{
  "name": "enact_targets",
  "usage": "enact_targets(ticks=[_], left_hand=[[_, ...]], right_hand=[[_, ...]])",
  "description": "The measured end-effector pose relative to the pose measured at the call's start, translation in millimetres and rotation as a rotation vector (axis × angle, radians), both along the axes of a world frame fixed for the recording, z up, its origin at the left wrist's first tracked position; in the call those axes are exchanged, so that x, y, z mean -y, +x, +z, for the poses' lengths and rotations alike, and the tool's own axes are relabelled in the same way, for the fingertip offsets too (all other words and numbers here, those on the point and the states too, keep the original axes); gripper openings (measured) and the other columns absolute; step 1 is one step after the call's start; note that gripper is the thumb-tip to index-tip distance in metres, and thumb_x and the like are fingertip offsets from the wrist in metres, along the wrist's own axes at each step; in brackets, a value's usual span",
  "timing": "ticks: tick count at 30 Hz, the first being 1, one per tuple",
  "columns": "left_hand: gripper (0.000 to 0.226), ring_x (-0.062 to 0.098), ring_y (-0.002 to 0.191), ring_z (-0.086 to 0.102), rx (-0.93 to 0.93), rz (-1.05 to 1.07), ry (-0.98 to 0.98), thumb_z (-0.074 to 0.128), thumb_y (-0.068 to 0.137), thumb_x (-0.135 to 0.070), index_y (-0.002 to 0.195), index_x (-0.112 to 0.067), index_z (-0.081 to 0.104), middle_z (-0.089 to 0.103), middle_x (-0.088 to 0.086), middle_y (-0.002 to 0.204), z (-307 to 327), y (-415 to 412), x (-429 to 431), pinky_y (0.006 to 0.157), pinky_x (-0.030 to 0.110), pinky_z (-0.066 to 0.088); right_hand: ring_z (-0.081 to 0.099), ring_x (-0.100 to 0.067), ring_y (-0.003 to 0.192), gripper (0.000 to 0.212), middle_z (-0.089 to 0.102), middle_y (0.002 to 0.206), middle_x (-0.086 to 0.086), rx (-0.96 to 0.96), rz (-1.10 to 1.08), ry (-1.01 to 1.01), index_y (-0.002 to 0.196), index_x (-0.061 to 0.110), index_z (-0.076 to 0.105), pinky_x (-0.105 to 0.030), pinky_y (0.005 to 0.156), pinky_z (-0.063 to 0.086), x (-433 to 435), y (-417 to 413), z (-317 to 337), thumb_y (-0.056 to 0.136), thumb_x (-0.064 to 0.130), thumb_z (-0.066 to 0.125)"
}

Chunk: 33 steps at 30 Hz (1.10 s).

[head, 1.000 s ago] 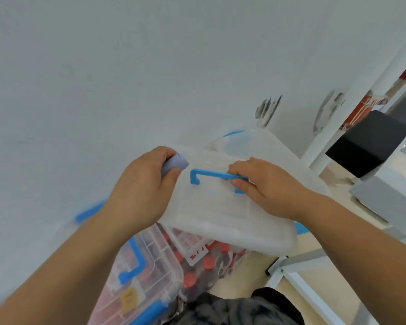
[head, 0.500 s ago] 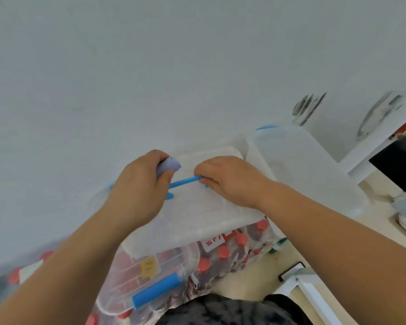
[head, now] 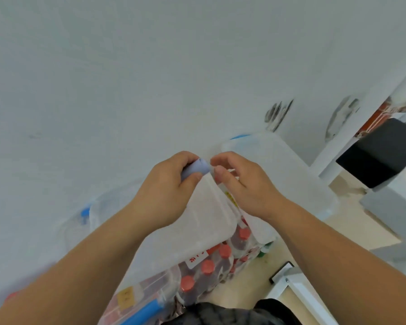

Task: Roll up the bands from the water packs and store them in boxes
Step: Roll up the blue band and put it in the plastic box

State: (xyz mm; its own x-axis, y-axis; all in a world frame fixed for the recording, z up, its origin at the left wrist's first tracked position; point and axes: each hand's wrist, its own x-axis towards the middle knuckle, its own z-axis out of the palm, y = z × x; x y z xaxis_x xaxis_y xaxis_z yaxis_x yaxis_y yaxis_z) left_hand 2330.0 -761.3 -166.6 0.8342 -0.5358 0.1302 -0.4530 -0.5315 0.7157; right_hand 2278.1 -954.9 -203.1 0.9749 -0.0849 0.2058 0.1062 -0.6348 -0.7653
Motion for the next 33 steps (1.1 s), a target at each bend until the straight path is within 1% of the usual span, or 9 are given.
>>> enact_targets(ticks=[5, 7, 10, 14, 20, 24, 26, 28, 33], left_hand=[[0.012, -0.004, 0.089, 0.059, -0.04, -0.111, -0.141, 0.059, 0.098, -0.028, 0.105, -0.034, 0.066, 0.063, -0.016, 0.104, 6.9, 0.1, 65.3, 0.074, 0.006, 0.041], [0.008, 0.001, 0.091, 0.061, -0.124, -0.121, -0.209, 0.061, 0.097, -0.035, 0.1, -0.037, 0.067, 0.06, -0.013, 0.11, 4.8, -1.0, 91.6, 0.082, 0.018, 0.047], [0.009, 0.002, 0.081, 0.065, -0.325, -0.138, -0.275, 0.063, 0.096, -0.033, 0.101, -0.031, 0.07, 0.071, -0.009, 0.098, 2.9, -4.2, 126.7, 0.07, 0.022, 0.048], [0.013, -0.003, 0.083, 0.065, -0.313, -0.178, -0.254, 0.063, 0.096, -0.036, 0.103, -0.029, 0.071, 0.074, -0.013, 0.092, -5.0, -1.4, 156.9, 0.073, 0.017, 0.048], [0.011, 0.014, 0.088, 0.068, -0.274, -0.255, -0.171, 0.069, 0.091, -0.033, 0.1, -0.036, 0.075, 0.075, -0.012, 0.092, -17.1, 11.3, 175.9, 0.08, 0.03, 0.057], [0.035, 0.008, 0.095, 0.065, -0.19, -0.283, 0.105, 0.072, 0.085, -0.043, 0.119, -0.036, 0.067, 0.071, -0.014, 0.107, -23.6, 27.0, 173.9, 0.086, 0.031, 0.054], [0.055, 0.012, 0.106, 0.057, 0.041, -0.219, 0.387, 0.068, 0.084, -0.053, 0.134, -0.033, 0.056, 0.063, -0.009, 0.123, -27.8, 36.9, 166.0, 0.092, 0.03, 0.046], [0.064, 0.024, 0.121, 0.048, 0.228, -0.164, 0.596, 0.064, 0.084, -0.06, 0.139, -0.03, 0.052, 0.055, -0.001, 0.135, -31.3, 45.6, 155.0, 0.101, 0.039, 0.043], [0.08, 0.026, 0.134, 0.038, 0.136, -0.125, 0.715, 0.061, 0.075, -0.075, 0.142, -0.033, 0.049, 0.046, 0.0, 0.145, -39.1, 64.0, 129.3, 0.109, 0.041, 0.036]], right_hand=[[0.065, 0.004, 0.084, 0.014, 0.071, 0.088, 0.018, 0.037, -0.15, 0.194, 0.107, 0.025, 0.07, -0.011, 0.071, 0.047, 31.8, -24.5, 11.7, 0.098, 0.032, 0.062], [0.066, 0.0, 0.08, 0.01, 0.072, 0.082, 0.018, 0.045, -0.221, 0.266, 0.1, 0.028, 0.072, -0.018, 0.071, 0.051, 44.3, -30.4, 11.9, 0.097, 0.032, 0.064], [0.071, -0.02, 0.088, 0.015, 0.077, 0.089, 0.002, 0.035, -0.358, 0.446, 0.1, 0.024, 0.076, -0.045, 0.083, 0.059, 63.9, -35.0, 9.7, 0.096, 0.033, 0.064], [0.073, -0.022, 0.088, 0.017, 0.078, 0.087, -0.005, 0.009, -0.455, 0.553, 0.1, 0.016, 0.077, -0.041, 0.082, 0.061, 87.5, -39.1, 7.1, 0.094, 0.029, 0.069], [0.07, -0.03, 0.091, 0.015, 0.077, 0.089, -0.01, -0.023, -0.487, 0.572, 0.099, 0.014, 0.076, -0.041, 0.079, 0.058, 110.0, -34.1, -7.7, 0.091, 0.026, 0.073], [0.07, -0.027, 0.089, 0.014, 0.076, 0.089, -0.006, -0.083, -0.499, 0.461, 0.095, 0.02, 0.073, -0.048, 0.081, 0.058, 119.2, -29.1, -26.0, 0.092, 0.033, 0.071], [0.069, -0.033, 0.088, 0.017, 0.075, 0.09, -0.01, -0.125, -0.502, 0.4, 0.092, 0.021, 0.07, -0.055, 0.078, 0.057, 125.6, -28.4, -36.2, 0.092, 0.038, 0.07], [0.071, -0.032, 0.086, 0.018, 0.075, 0.09, -0.009, -0.187, -0.481, 0.341, 0.091, 0.02, 0.067, -0.055, 0.076, 0.058, 130.2, -27.3, -43.1, 0.092, 0.038, 0.069], [0.071, -0.023, 0.08, 0.02, 0.073, 0.09, -0.002, -0.303, -0.401, 0.152, 0.092, 0.017, 0.066, -0.047, 0.077, 0.059, 129.4, -2.2, -46.6, 0.09, 0.036, 0.07]])
